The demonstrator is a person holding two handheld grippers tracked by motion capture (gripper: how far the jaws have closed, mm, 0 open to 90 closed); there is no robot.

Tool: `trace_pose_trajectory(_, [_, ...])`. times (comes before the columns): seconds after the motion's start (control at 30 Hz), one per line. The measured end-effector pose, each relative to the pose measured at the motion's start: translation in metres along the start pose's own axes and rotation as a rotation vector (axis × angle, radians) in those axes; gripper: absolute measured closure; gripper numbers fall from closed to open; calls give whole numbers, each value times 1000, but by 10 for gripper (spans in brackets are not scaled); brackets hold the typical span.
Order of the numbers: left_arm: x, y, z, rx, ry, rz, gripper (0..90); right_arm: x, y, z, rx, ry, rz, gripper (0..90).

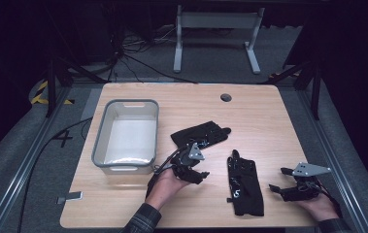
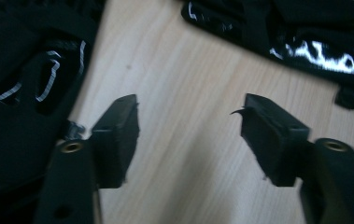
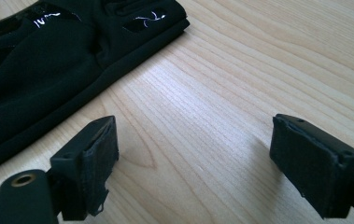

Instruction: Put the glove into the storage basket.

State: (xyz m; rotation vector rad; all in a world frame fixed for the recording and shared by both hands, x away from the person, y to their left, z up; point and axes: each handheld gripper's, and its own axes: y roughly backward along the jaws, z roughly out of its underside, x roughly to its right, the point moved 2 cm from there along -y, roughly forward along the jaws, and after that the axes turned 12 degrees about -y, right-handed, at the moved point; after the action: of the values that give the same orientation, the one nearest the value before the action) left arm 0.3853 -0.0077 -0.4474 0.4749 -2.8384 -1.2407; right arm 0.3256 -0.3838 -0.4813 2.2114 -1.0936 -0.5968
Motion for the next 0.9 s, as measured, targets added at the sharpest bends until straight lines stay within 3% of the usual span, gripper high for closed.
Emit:
trace_pose_trajectory(0.1, [-7, 1, -6, -18, -1, -29, 570, 0, 0, 0, -1, 2, -1, 158])
trace_pose_trajectory(0.37, [-28, -5, -16, -60, 57, -80, 896, 0, 0, 0, -3, 0, -2, 156])
trace_pose_trajectory(0.57, [-44, -16, -21, -102, 141, -124, 898, 0, 0, 0, -2, 0, -2, 155])
trace_pose_trajectory(0.77, [-58, -25, -21, -135, 148, -171, 898, 0, 0, 0, -2, 0, -3, 155])
trace_pose_trajectory(0.9, [-65, -32, -17, -152, 164, -176, 898, 0, 0, 0, -2, -1, -3, 155])
